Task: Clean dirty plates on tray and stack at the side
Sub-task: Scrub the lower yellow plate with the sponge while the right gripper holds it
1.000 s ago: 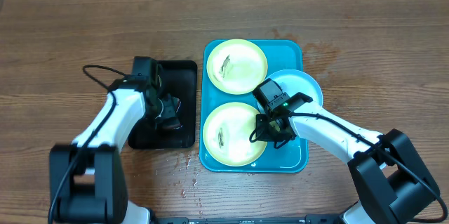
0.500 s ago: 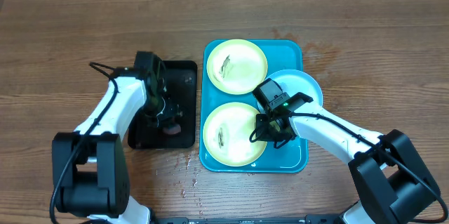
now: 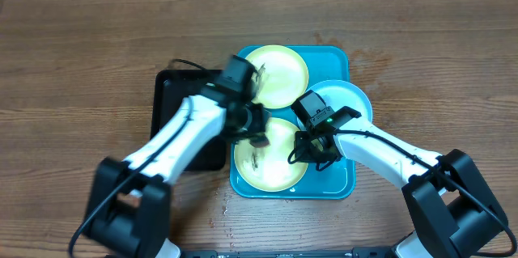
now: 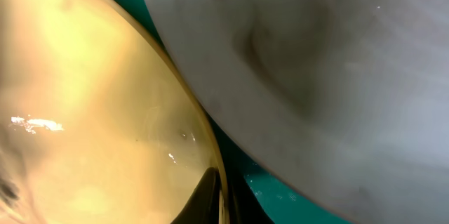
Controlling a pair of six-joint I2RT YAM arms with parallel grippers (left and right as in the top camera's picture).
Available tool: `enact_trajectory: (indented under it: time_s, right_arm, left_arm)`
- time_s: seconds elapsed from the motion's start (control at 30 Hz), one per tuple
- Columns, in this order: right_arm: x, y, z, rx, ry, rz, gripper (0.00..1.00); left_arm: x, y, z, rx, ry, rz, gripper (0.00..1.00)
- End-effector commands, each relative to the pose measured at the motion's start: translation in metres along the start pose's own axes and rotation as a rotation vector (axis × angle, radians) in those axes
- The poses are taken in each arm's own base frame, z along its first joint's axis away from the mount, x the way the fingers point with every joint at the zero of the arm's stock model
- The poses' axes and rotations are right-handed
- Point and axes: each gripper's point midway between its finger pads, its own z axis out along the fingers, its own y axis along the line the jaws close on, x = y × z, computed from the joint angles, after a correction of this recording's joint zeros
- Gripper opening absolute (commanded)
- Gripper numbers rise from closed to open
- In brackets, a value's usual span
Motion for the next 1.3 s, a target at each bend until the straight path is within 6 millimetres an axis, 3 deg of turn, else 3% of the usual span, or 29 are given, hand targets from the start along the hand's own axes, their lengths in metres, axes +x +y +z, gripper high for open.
enact_trajectory:
  time_s: [0.0,0.17,0.37,0.47,0.53,0.6,0.77,0.83,0.9,1.07,1.17,1.27]
  right_arm:
    - [-0.002,-0.014,0.004,0.072,-0.019,0.003,0.04]
    - [-0.001,-0.015,0.004,0.074,-0.015,0.003,0.04]
    - [-0.002,-0.015,0.004,0.074,-0.015,0.003,0.04]
    - [-0.001,-0.015,0.004,0.075,-0.014,0.003,0.04]
    - [-0.001,-0.015,0.004,0.075,-0.015,0.003,0.04]
    - [-0.001,-0.015,0.004,0.074,-0.015,0.004,0.04]
    - [-0.002,-0.015,0.004,0.076,-0.016,0.003,0.04]
    - [-0.002,-0.016,0.004,0.080,-0.019,0.003,0.04]
    - [-0.002,-0.016,0.004,0.081,-0.019,0.003,0.04]
    - [-0.001,-0.017,0.004,0.087,-0.015,0.004,0.04]
    - [-0.001,-0.017,0.004,0.088,-0.014,0.004,0.04]
    - [-0.001,-0.017,0.004,0.088,-0.014,0.004,0.04]
  left_arm:
    - [0.027,-0.012,0.035,-0.023,0.100,-0.071,0.04]
    - [0.027,0.017,0.044,-0.198,0.087,-0.081,0.04]
    - [0.015,0.074,0.019,-0.516,-0.005,-0.072,0.04]
    - [0.008,0.089,0.009,-0.613,-0.043,-0.019,0.04]
    - [0.005,0.088,0.010,-0.608,-0.053,-0.010,0.04]
    - [0.004,0.074,0.019,-0.523,-0.034,0.019,0.04]
    - [0.012,0.003,0.043,-0.118,0.071,0.073,0.04]
    - [0.017,-0.034,0.049,0.067,0.112,0.072,0.04]
    - [0.023,-0.053,0.055,0.140,0.141,0.057,0.04]
    - [0.050,-0.053,0.076,0.111,0.250,0.008,0.04]
    - [0.061,-0.040,0.077,0.066,0.310,-0.038,0.04]
    - [0.069,-0.012,0.070,-0.048,0.344,-0.083,0.04]
